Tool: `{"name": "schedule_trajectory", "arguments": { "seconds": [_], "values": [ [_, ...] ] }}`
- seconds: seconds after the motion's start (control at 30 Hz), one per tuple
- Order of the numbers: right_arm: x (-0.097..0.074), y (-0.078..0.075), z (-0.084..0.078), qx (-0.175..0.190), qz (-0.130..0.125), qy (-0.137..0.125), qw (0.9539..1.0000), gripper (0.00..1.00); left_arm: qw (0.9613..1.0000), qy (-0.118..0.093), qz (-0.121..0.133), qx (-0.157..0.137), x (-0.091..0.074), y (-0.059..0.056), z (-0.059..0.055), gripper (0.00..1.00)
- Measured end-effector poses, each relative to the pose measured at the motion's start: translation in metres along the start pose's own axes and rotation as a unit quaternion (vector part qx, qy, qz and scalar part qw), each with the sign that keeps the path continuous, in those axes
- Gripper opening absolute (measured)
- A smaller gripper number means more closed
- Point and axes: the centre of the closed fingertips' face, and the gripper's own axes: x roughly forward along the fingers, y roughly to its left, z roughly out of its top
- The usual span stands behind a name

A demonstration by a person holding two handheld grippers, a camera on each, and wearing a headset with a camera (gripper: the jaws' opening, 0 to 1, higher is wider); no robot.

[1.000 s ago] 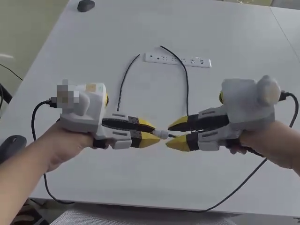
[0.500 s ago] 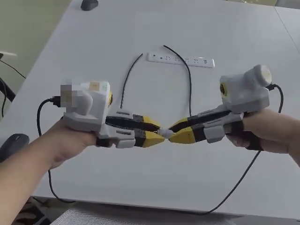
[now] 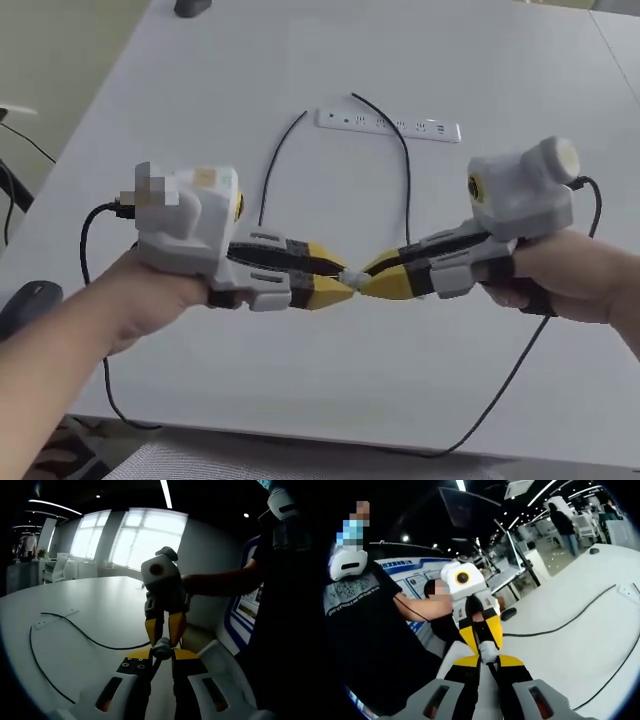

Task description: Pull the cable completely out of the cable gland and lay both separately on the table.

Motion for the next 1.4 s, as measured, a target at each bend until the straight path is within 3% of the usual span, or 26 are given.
{"name": "schedule_trajectory", "arguments": {
  "seconds": [0.07, 0.13, 0.27, 0.4, 0.5, 0.57, 0.6, 0.67, 0.7, 0.73, 0.8, 0.83, 0.9, 0.93, 1.17, 1.27, 1.33, 1.4],
  "values": [
    [0.0003, 0.0006, 0.0001, -0.014, -0.009, 0.001, 0.9999, 0.08, 1.0, 0.0, 0.0, 0.0, -0.0004, -0.0002, 0.0001, 0.15],
    [0.0005, 0.0012, 0.0001, -0.057, -0.025, 0.007, 0.998, 0.08, 1.0, 0.001, 0.0, 0.003, -0.0008, -0.0012, 0.0001, 0.15],
    [0.0013, 0.0055, 0.0004, -0.136, -0.055, 0.026, 0.9889, 0.07, 1.0, 0.0, -0.003, -0.003, -0.0023, -0.0041, 0.0008, 0.15],
    [0.0023, 0.0055, -0.0005, -0.218, -0.096, 0.053, 0.9697, 0.07, 1.0, -0.001, -0.001, -0.009, -0.003, -0.0038, 0.0004, 0.15],
    [0.0033, 0.0074, 0.0001, -0.279, -0.124, 0.069, 0.9497, 0.07, 1.0, -0.003, -0.001, -0.009, -0.0046, -0.0057, 0.0013, 0.15],
    [0.0035, 0.008, 0.0001, -0.299, -0.137, 0.077, 0.9412, 0.07, 0.9998, -0.006, -0.001, -0.016, -0.0059, -0.0063, 0.0019, 0.15],
    [0.0035, 0.0079, 0.0002, -0.322, -0.147, 0.085, 0.9313, 0.07, 0.9998, -0.008, -0.001, -0.019, -0.0065, -0.0065, 0.0023, 0.15],
    [0.0033, 0.0074, -0.0008, -0.346, -0.16, 0.097, 0.9193, 0.07, 0.9996, -0.01, -0.001, -0.025, -0.0068, -0.007, 0.0025, 0.15],
    [0.0029, 0.0068, -0.0015, -0.35, -0.165, 0.1, 0.9166, 0.07, 0.9997, -0.01, -0.001, -0.024, -0.0068, -0.0075, 0.0023, 0.15],
    [0.0023, 0.0057, 0.0, -0.365, -0.177, 0.1, 0.9086, 0.07, 0.9997, -0.012, 0.001, -0.02, -0.007, -0.0076, 0.0031, 0.15],
    [0.003, 0.0071, -0.0019, -0.376, -0.181, 0.102, 0.903, 0.07, 0.9997, -0.012, 0.0, -0.021, -0.0072, -0.0082, 0.0031, 0.15],
    [0.0026, 0.0067, -0.002, -0.391, -0.19, 0.106, 0.8944, 0.08, 0.9997, -0.01, -0.001, -0.024, -0.007, -0.0088, 0.0027, 0.15],
    [0.0028, 0.0061, -0.003, -0.41, -0.197, 0.11, 0.8834, 0.08, 0.9996, -0.009, -0.001, -0.027, -0.0069, -0.009, 0.0022, 0.15],
    [0.0037, 0.0064, -0.0055, -0.409, -0.198, 0.108, 0.8843, 0.08, 0.9995, -0.007, -0.002, -0.03, -0.0068, -0.0097, 0.0013, 0.15],
    [0.0024, 0.0031, -0.0069, -0.414, -0.224, 0.102, 0.8765, 0.08, 0.9996, -0.001, -0.003, -0.028, -0.0045, -0.009, -0.0008, 0.15],
    [0.0013, 0.0033, -0.0059, -0.411, -0.227, 0.101, 0.8774, 0.08, 0.9996, -0.002, -0.003, -0.028, -0.0036, -0.0089, -0.0004, 0.15],
    [0.0003, 0.0016, -0.0053, -0.401, -0.228, 0.1, 0.8815, 0.08, 0.9998, -0.002, -0.002, -0.02, -0.0027, -0.0086, -0.0002, 0.15],
    [-0.0005, 0.0008, -0.005, -0.4, -0.23, 0.099, 0.8818, 0.08, 0.9999, -0.005, 0.0, -0.017, -0.0026, -0.0076, 0.0004, 0.15]
  ]
}}
